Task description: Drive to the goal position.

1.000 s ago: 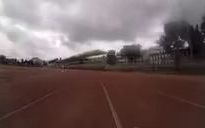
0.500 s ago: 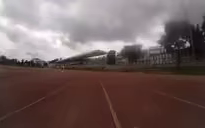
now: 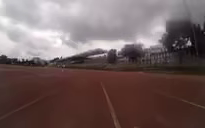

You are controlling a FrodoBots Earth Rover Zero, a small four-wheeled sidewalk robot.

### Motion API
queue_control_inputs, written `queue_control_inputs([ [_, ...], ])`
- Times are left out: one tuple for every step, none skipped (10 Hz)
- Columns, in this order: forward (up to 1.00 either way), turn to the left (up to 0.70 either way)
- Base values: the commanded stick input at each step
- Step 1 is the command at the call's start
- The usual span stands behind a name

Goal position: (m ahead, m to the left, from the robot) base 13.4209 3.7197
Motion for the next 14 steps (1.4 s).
queue_control_inputs([
  [0.70, 0.00],
  [0.70, 0.00],
  [0.70, 0.00],
  [0.70, 0.00],
  [0.70, 0.00],
  [0.70, 0.00],
  [0.70, 0.00],
  [0.70, 0.00],
  [0.70, 0.00],
  [0.70, 0.00],
  [0.70, 0.00],
  [0.70, 0.00],
  [0.70, 0.00],
  [0.70, 0.00],
])
